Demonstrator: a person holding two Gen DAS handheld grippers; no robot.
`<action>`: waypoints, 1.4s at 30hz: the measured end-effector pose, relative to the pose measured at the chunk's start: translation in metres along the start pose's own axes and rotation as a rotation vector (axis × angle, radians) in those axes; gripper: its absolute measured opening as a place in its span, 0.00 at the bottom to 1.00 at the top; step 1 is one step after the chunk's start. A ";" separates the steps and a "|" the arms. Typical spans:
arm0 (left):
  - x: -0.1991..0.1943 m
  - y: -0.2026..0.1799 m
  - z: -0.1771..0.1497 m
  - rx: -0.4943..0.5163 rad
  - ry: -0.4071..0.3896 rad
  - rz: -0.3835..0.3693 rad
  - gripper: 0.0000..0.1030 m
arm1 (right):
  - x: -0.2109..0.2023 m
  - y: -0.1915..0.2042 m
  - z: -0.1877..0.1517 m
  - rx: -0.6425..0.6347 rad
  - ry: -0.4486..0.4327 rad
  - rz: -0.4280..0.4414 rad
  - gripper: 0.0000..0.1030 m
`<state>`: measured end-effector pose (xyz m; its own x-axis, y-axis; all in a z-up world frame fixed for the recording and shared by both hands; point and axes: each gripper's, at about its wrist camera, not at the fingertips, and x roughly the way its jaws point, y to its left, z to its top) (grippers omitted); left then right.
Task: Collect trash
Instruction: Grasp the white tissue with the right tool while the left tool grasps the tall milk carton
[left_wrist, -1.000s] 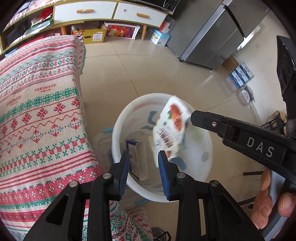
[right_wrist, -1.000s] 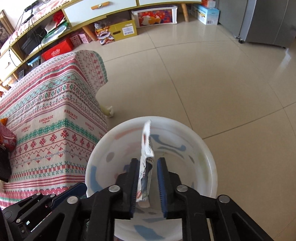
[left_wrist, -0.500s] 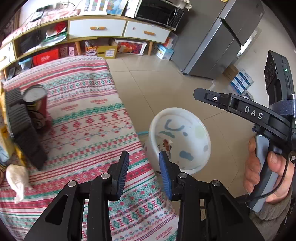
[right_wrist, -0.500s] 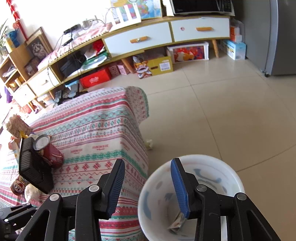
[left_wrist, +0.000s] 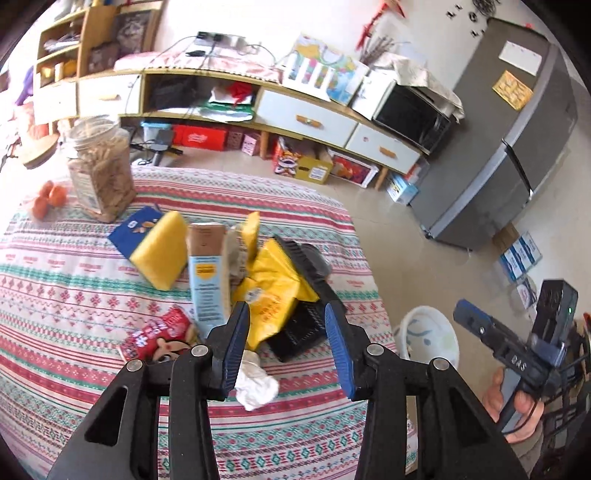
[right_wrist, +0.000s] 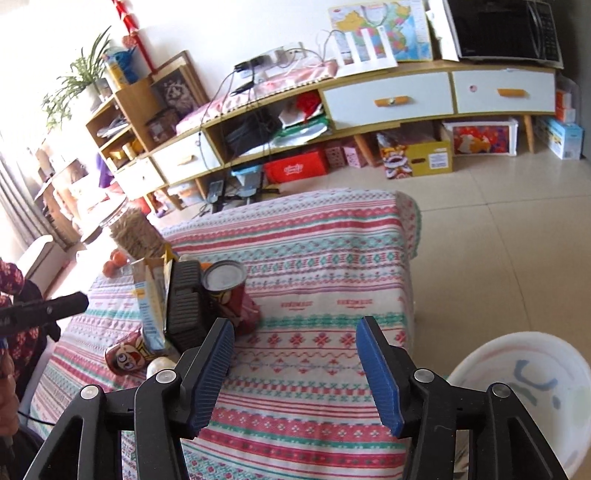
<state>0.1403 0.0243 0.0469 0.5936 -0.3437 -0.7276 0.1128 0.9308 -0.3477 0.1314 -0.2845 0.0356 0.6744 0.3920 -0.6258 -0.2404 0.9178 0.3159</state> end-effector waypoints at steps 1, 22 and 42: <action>0.002 0.009 0.001 -0.016 -0.002 0.012 0.44 | 0.004 0.010 -0.002 -0.026 0.005 0.001 0.61; 0.093 0.053 0.016 -0.025 0.131 0.128 0.63 | 0.110 0.149 -0.090 -0.528 0.184 0.120 0.63; 0.117 0.058 0.020 -0.023 0.128 0.131 0.59 | 0.176 0.177 -0.103 -0.638 0.228 0.063 0.63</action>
<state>0.2320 0.0412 -0.0466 0.4956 -0.2340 -0.8365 0.0219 0.9661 -0.2572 0.1355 -0.0463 -0.0921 0.4981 0.3850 -0.7769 -0.6863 0.7227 -0.0819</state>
